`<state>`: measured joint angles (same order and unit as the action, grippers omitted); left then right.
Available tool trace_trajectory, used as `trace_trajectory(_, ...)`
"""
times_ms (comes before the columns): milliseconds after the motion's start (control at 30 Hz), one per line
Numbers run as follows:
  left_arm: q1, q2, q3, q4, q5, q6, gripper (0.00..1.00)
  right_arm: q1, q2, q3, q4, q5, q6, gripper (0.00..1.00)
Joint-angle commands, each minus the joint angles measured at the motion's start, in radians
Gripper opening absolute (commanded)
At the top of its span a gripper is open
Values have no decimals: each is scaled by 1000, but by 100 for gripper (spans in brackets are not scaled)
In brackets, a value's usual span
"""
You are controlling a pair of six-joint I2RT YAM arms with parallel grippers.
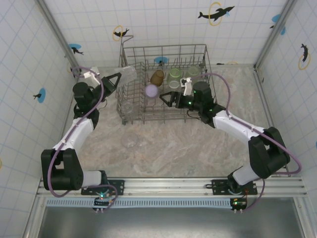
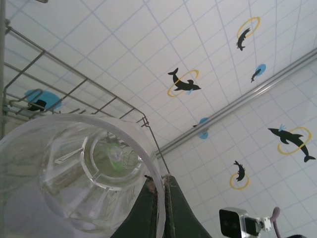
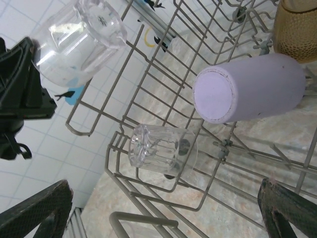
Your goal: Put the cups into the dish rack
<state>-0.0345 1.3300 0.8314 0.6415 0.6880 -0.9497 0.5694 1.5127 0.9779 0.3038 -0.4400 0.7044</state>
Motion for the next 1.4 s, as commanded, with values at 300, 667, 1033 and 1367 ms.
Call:
trace_trajectory(300,-68,32,13,98,4,-23,0,-12,132,164,270,-86,185,99)
trace_trajectory(667,-129,40,20,111,-1,-32,0,-34,263,248,409,-133,301,99)
trace_trajectory(1033,-162,61,17,156,4,-36,0,-48,387,326,517,-154,432,99)
trace_trajectory(1367,-173,93,16,226,17,-66,0,-42,459,342,632,-137,570,99)
